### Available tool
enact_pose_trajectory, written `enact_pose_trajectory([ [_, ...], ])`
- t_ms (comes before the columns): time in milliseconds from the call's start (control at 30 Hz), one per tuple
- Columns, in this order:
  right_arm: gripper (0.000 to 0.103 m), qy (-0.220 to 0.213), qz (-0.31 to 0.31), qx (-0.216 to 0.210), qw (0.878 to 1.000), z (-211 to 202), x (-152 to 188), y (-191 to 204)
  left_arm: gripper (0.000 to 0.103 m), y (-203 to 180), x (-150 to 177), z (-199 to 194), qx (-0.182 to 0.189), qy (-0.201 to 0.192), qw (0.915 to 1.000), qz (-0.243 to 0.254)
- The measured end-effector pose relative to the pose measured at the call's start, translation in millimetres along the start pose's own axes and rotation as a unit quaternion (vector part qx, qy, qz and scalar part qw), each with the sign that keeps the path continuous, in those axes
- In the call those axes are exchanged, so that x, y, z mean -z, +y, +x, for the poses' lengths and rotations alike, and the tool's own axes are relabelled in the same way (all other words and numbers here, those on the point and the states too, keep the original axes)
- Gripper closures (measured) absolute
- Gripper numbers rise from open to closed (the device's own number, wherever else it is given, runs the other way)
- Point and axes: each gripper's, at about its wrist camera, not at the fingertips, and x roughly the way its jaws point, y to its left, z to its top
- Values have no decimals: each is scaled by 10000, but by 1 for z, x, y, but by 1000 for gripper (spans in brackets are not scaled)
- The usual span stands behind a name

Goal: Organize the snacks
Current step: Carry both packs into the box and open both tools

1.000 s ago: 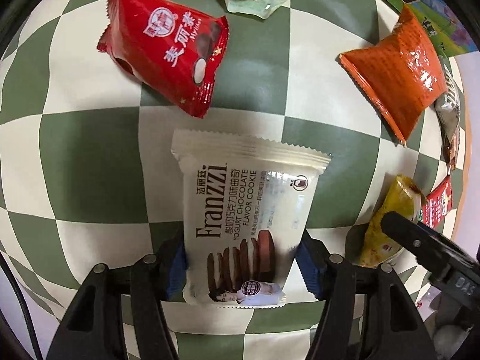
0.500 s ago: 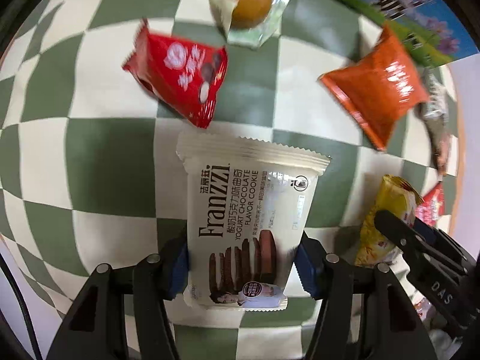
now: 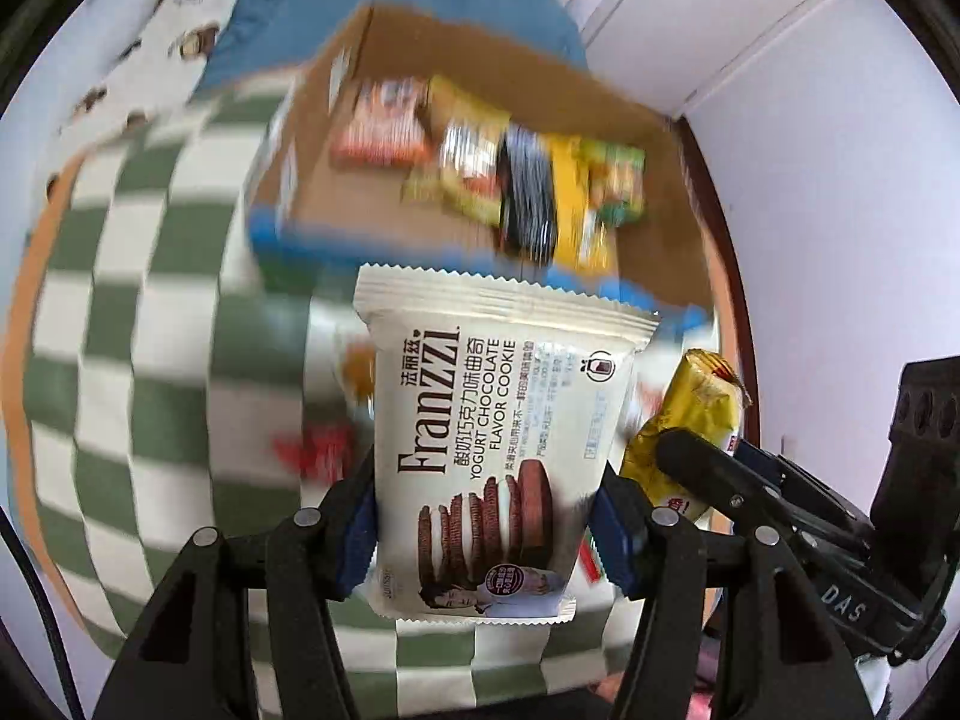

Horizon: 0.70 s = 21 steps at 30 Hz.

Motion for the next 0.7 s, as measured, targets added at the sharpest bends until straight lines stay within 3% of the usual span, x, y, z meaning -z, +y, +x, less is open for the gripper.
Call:
enact_pose_trajectory([
  [133,49,-330,-256,87,9991,2,-64,24,45,2,-65,-1,-190,-62,9998,-1],
  [200,49,-319,-299,159,9989,17,-97,31,45,9,-95,11,-254,109,9995,-119],
  [367,49,-106,-220,312,9992,61,-143,29,45,25,-155,54,-502,661,9961,-295],
  [500,49,146,-130,401,9990,97,-152,20,45,34,-172,88,-714,967,9922,-342],
  [700,48,491,-56,417,9979,131,-158,12,44,42,-172,119,-776,1385,9865,-395],
])
